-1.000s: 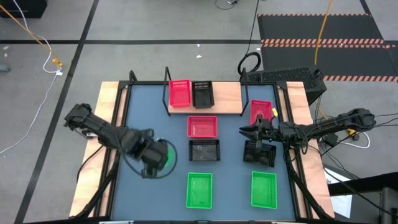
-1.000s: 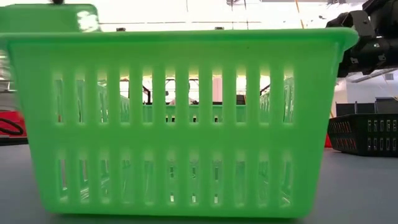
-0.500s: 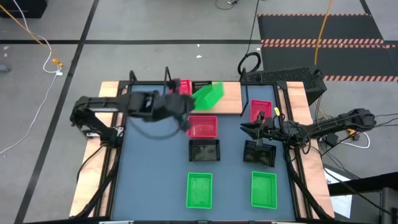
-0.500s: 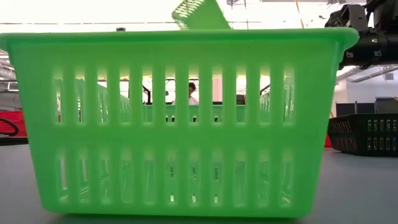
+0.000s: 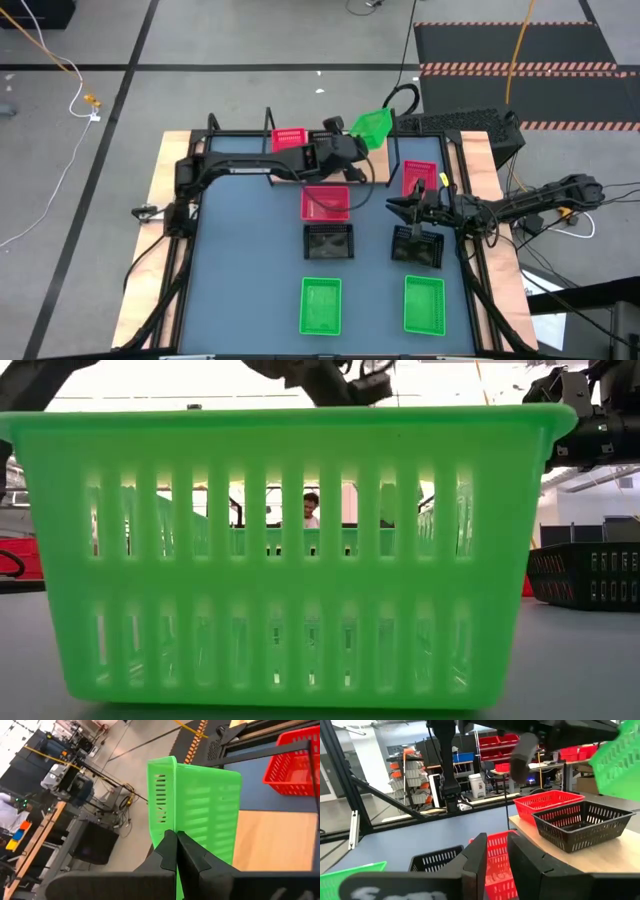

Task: Stack baskets on shelf by color
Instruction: Put the left green basket on the shelf

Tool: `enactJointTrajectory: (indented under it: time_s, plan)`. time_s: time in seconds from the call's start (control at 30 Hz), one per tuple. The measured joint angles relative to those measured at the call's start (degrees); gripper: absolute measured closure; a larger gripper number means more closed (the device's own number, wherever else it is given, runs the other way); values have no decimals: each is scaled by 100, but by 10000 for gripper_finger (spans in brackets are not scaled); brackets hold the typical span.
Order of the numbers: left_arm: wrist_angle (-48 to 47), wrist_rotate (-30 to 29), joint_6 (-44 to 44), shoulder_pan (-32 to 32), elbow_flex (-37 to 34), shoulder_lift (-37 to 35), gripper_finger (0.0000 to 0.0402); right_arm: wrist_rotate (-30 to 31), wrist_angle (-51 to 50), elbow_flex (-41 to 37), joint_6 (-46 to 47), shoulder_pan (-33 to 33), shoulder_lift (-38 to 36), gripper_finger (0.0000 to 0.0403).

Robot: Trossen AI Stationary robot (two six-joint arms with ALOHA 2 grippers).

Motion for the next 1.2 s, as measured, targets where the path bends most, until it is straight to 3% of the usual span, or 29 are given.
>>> enactJointTrajectory:
  time_s: [0.1, 0.5, 0.73, 1.07, 1.2]
  plan:
    - [64, -236, -96, 0, 0, 183, 401, 0, -83, -1, 1, 0, 2, 332]
    - [-473, -216, -216, -142, 0, 620, 401, 0, -93, -1, 532, 0, 0, 332]
    - [-968, 297, -287, -219, 2, 603, 395, 0, 12, 0, 625, 0, 0, 332]
    - [-897, 1318, -638, -122, 2, 603, 363, 14, -14, 1, 717, 0, 0, 332]
    - [-734, 1474, -758, -128, 2, 603, 340, 227, -68, 0, 778, 2, 5, 332]
